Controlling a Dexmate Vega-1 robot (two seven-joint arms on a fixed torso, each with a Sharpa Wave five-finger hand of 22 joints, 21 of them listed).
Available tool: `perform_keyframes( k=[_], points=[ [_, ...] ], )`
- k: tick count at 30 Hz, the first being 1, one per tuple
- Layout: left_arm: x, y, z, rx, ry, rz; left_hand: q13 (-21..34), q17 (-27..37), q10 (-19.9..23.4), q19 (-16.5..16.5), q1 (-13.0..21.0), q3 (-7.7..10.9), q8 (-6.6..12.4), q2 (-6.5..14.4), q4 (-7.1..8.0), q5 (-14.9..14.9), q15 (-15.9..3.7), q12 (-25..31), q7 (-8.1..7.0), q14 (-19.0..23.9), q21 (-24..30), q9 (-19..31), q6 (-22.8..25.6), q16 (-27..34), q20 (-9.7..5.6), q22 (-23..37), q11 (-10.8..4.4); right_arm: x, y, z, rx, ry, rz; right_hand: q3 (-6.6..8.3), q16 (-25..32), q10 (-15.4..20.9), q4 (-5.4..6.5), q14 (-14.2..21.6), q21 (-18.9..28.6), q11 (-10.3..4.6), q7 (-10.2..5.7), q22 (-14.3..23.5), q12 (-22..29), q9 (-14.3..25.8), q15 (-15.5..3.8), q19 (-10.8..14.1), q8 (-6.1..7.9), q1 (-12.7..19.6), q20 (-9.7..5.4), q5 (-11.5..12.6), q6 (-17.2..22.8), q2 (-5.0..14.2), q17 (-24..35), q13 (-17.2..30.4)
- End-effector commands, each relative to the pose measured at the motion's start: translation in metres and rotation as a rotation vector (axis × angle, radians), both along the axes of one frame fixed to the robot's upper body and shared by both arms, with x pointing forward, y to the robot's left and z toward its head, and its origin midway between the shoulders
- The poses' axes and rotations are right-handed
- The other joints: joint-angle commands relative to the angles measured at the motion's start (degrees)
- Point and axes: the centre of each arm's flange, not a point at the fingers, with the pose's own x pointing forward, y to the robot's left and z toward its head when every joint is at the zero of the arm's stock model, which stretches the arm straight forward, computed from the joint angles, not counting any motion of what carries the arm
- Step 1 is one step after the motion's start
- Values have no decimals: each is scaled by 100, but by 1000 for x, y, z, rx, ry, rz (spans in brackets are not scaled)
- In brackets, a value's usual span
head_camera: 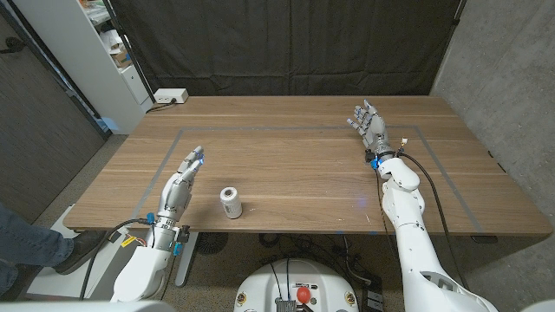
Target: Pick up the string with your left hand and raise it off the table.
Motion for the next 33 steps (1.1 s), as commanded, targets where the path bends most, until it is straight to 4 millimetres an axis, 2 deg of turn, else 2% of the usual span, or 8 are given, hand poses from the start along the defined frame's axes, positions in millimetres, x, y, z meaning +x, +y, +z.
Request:
perform_keyframes(
  k=[1, 8, 14, 20, 29, 33],
  points=[
    [-15, -2, -9, 25, 0, 65, 18, 26, -20, -34, 134, 33, -12, -13, -53, 23, 86, -4, 31, -33, -25, 12, -114, -9, 53, 28, 49, -2, 1, -3, 0, 0, 9, 2, 31, 64, -13, 36, -7, 0, -29, 11, 43, 10, 36, 39, -19, 25, -11, -1, 49, 30, -8, 6],
    [-20, 0, -11, 40, 7, 93, 34, 30, -76, -29, 245, 49, -6, -49, -73, 34, 123, -11, 58, -67, -51, 17, -209, -10, 104, 27, 61, -2, 0, -6, 3, 2, 10, 2, 32, 62, -13, 39, -21, 0, -29, 12, 42, 11, 39, 47, -18, 26, -12, -2, 53, 37, -9, 6],
    [-26, 1, -8, 68, 0, 154, 50, 34, -104, -11, 343, 55, 32, -97, -85, 49, 140, -5, 154, -84, -70, 23, -205, -5, 137, 25, 88, -2, -1, -8, 4, 0, 10, -1, 31, 64, -16, 38, -37, 3, -30, 12, 43, 11, 39, 50, -18, 27, -9, -3, 55, 36, -11, 6],
    [-28, 3, -8, 89, 15, 196, 70, 39, -125, -12, 466, 53, 118, -177, -93, 69, 164, 11, 93, -114, -104, 29, -52, -2, 169, 25, 93, -1, -1, -10, 7, 1, 10, -5, 31, 64, -19, 38, -52, -1, -36, 12, 43, 11, 37, 56, -18, 28, -11, -3, 57, 33, -12, 6],
    [-31, 5, -8, 114, 38, 263, 84, 42, -187, -32, 564, 46, 110, -250, -93, 84, 172, 5, 67, -159, -136, 30, -96, -7, 206, 28, 118, 0, -2, -11, 14, 3, 8, -10, 30, 64, -24, 39, -73, -12, -47, 13, 42, 11, 42, 62, -17, 29, -12, -4, 60, 29, -15, 6],
    [-30, 4, -9, 120, 54, 263, 92, 44, -241, -28, 631, 40, 93, -301, -91, 94, 190, -3, 54, -191, -150, 31, -161, -9, 271, 30, 132, 0, -2, -11, 17, 0, 9, -12, 32, 65, -25, 46, -84, -3, -44, 13, 42, 11, 37, 64, -16, 30, -9, -4, 65, 30, -15, 6]
  ],
)
